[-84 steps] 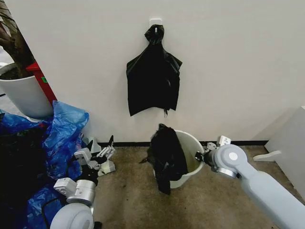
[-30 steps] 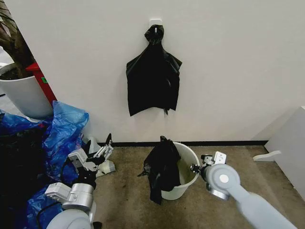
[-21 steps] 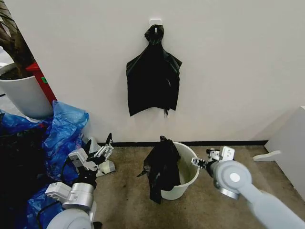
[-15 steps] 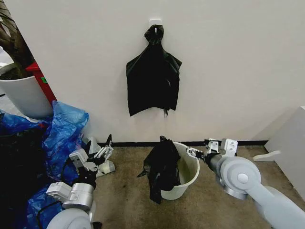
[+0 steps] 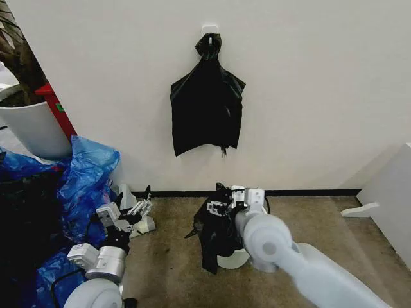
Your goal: Place the garbage bag over the trash bin.
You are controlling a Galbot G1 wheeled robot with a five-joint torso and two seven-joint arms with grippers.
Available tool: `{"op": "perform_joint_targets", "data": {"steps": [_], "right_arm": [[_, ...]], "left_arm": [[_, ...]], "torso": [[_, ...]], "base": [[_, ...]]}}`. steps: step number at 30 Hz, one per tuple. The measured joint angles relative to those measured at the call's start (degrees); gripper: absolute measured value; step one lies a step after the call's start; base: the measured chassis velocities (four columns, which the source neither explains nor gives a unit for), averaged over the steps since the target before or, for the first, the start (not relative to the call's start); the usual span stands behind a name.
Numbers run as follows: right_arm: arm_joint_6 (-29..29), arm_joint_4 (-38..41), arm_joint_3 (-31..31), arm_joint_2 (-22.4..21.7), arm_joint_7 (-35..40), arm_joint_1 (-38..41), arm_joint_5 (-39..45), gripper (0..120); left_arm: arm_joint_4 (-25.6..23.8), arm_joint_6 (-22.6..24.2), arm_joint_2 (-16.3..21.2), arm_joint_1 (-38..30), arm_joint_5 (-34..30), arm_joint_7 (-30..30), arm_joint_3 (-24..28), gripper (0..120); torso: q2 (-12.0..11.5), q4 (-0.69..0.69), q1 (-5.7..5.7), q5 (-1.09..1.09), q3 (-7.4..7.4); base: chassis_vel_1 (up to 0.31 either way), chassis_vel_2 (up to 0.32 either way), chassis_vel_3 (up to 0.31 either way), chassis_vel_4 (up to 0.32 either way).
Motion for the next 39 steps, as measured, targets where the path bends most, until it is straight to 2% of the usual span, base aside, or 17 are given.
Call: {"op": "perform_joint_targets", "data": {"steps": [10, 15, 20, 31, 36, 39], "right_arm": [[0.9, -1.3, -6.5, -0.5, 5.5, 1.3, 1.1, 100], [1.0, -2.1, -7.6, -1.2, 7.3, 1.3, 0.4, 100], [-0.2, -2.0, -7.7, -4.7, 7.2, 1.0, -1.2, 100], [-0.8, 0.6, -1.7, -11.5, 3.5, -3.7, -5.0, 100], [-0.1, 2.4, 1.8, -12.7, 1.7, -7.0, -5.5, 100], [1.3, 5.1, 5.0, -13.3, -1.0, -9.9, -5.5, 100]], "left_arm": [[1.5, 0.0, -0.8, -1.0, 1.5, 2.0, 1.5, 100], [2.0, -0.1, -1.0, -1.3, 2.1, 2.5, 2.0, 100], [2.6, -0.4, -1.3, -1.6, 2.9, 3.3, 2.5, 100], [3.8, -0.7, -1.5, -1.7, 6.0, 4.9, 3.4, 100], [5.7, 1.1, -0.4, -2.4, 9.5, 6.9, 4.6, 100], [6.7, 4.0, 1.9, -4.2, 9.5, 6.7, 6.3, 100]], "torso": [[0.0, 0.01, 0.0, 0.01, 0.0], [0.0, 0.02, 0.0, 0.01, 0.0], [0.0, 0.01, -0.01, 0.01, -0.01], [0.0, 0.01, -0.01, 0.02, -0.01], [0.0, 0.02, -0.01, 0.02, -0.01], [0.0, 0.01, -0.01, 0.01, -0.01]], "base": [[0.0, 0.0, 0.0, 0.0], [0.0, 0.0, 0.0, 0.0], [0.0, 0.0, 0.0, 0.0], [0.0, 0.0, 0.0, 0.0], [0.0, 0.0, 0.0, 0.0], [0.0, 0.0, 0.0, 0.0]]}}
